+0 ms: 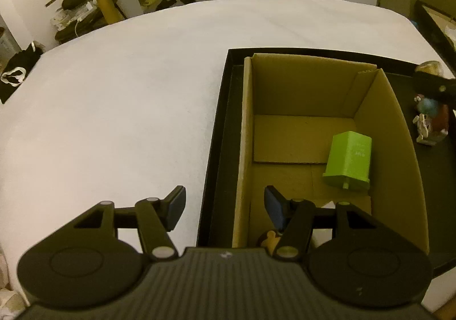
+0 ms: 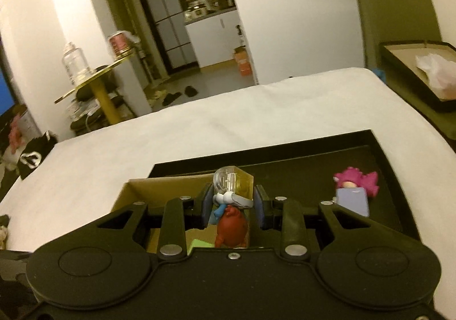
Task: Organize rigid objects
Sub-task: 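Carry the red figure with the right gripper into the box and release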
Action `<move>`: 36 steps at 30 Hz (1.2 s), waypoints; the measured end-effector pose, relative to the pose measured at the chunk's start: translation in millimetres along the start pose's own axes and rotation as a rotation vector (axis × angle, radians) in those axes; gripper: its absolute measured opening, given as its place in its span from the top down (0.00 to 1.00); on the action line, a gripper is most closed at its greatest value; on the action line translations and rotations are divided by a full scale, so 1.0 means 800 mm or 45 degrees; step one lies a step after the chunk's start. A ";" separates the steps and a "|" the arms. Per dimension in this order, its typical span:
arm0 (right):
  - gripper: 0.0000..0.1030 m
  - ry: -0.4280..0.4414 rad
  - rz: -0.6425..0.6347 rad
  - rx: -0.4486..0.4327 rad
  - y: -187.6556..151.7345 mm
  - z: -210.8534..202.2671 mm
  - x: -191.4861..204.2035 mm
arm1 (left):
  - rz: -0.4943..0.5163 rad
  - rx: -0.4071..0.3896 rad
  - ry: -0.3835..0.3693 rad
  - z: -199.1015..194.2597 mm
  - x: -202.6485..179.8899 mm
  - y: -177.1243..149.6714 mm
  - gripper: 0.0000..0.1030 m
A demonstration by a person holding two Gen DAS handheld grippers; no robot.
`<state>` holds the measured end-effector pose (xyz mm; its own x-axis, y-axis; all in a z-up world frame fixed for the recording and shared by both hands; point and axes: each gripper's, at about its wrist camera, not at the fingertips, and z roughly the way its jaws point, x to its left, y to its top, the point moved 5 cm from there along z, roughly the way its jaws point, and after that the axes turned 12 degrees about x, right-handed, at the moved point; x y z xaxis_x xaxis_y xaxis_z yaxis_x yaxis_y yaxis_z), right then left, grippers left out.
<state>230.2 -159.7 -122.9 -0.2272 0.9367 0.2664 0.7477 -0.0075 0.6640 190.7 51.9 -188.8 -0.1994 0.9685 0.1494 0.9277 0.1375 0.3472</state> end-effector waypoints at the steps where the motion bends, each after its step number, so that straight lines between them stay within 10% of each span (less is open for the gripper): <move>1: 0.71 0.000 -0.017 0.003 -0.001 0.002 0.005 | 0.000 -0.002 -0.005 0.001 0.001 -0.001 0.43; 14: 0.71 0.015 -0.175 0.075 -0.022 0.027 0.053 | 0.025 0.002 -0.145 0.014 0.001 -0.007 0.91; 36: 0.52 -0.035 -0.231 0.096 -0.037 0.026 0.070 | 0.027 0.018 -0.165 0.016 0.005 -0.005 0.91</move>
<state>208.4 -99.6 -141.9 -0.3457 0.9296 0.1274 0.7411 0.1872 0.6448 190.4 58.0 -200.9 -0.1379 0.9898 0.0359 0.9357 0.1183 0.3322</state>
